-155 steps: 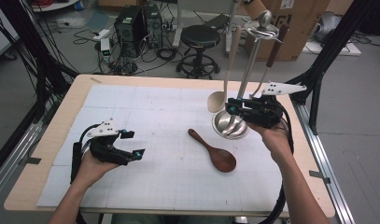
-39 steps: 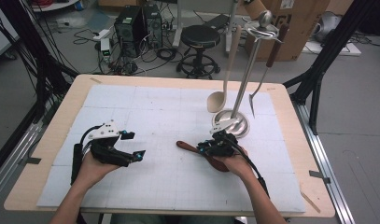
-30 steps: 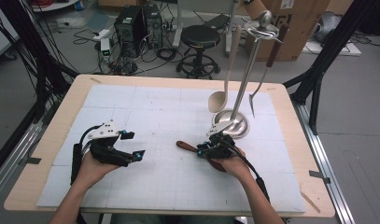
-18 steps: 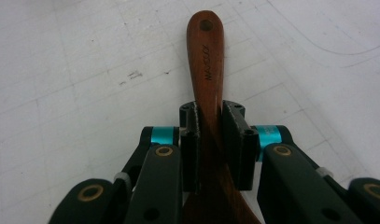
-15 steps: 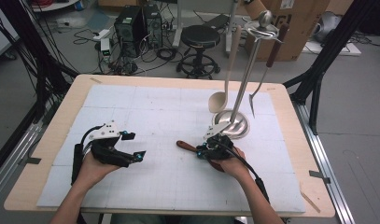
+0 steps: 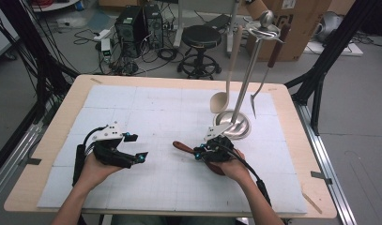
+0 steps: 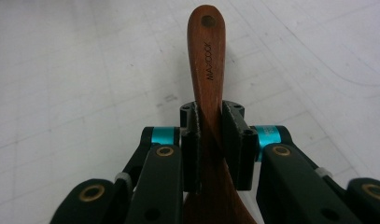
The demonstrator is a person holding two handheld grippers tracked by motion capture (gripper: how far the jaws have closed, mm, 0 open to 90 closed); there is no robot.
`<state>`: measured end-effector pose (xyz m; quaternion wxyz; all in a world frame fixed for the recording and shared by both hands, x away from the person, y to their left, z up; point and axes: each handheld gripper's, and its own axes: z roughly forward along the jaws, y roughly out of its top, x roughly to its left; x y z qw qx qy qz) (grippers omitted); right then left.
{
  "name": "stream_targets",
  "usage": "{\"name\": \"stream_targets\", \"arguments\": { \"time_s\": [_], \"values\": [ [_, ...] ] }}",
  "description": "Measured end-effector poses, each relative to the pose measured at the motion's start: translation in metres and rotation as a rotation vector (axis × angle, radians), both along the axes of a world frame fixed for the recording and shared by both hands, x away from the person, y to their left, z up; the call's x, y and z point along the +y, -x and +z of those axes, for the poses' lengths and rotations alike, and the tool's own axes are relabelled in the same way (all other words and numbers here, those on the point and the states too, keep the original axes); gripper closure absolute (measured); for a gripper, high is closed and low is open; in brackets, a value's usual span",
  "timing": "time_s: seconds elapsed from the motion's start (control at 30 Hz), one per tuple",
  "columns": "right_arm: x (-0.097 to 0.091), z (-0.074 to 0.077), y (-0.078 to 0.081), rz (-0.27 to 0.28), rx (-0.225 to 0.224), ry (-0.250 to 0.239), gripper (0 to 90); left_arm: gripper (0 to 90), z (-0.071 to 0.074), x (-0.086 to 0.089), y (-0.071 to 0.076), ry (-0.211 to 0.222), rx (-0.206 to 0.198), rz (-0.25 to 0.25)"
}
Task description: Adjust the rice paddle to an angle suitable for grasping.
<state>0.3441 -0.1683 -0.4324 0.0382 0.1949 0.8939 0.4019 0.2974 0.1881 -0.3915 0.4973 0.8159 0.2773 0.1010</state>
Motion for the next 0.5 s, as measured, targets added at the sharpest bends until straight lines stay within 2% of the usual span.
{"name": "stream_targets", "arguments": {
  "time_s": [0.17, 0.3, 0.5],
  "values": [
    [0.002, 0.005, 0.007, 0.012, 0.003, -0.025, 78.5, 24.3, -0.001, -0.002, -0.001, 0.008, 0.014, -0.009],
    [0.005, 0.008, 0.012, 0.035, -0.014, -0.056, 78.6, 27.1, -0.002, -0.005, -0.001, 0.004, 0.018, -0.022],
    [0.012, 0.013, 0.019, 0.064, -0.025, -0.074, 78.6, 30.9, -0.004, -0.011, -0.001, 0.003, 0.028, -0.046]
  ]
}}
